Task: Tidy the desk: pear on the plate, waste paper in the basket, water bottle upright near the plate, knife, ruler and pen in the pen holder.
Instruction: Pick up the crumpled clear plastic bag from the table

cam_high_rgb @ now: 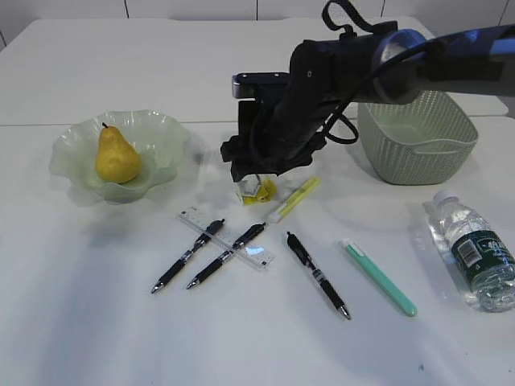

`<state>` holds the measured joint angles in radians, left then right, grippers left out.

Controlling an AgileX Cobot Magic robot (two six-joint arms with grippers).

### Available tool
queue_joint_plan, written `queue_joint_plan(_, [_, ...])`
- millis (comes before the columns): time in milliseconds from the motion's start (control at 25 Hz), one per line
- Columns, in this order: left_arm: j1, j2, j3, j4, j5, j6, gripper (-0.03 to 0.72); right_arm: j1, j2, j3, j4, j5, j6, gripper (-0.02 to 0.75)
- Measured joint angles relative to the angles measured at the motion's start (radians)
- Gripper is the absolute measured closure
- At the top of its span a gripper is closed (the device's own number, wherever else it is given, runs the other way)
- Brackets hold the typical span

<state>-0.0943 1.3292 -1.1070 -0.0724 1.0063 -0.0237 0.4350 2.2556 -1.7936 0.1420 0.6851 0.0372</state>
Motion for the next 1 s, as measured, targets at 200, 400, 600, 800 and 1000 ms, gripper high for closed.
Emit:
queue_joint_plan(200, [0.0, 0.0, 0.0, 0.0, 0.0, 0.0, 0.167, 0.0, 0.053, -0.039, 0.0, -0.006, 0.012, 0.15])
queue_joint_plan(400, [0.0, 0.0, 0.0, 0.0, 0.0, 0.0, 0.168, 0.0, 0.088, -0.076, -0.002, -0.009, 0.024, 0.15])
queue_joint_plan(600, [0.0, 0.0, 0.0, 0.0, -0.001, 0.0, 0.168, 0.0, 0.121, -0.1, -0.006, -0.007, 0.044, 0.15])
queue_joint_plan(800, [0.0, 0.004, 0.0, 0.0, -0.007, 0.0, 0.168, 0.0, 0.126, -0.109, -0.036, -0.007, 0.053, 0.151])
queue_joint_plan(1000, [0.0, 0.004, 0.0, 0.0, -0.011, 0.0, 0.168, 0.0, 0.126, -0.109, -0.05, -0.005, 0.063, 0.182])
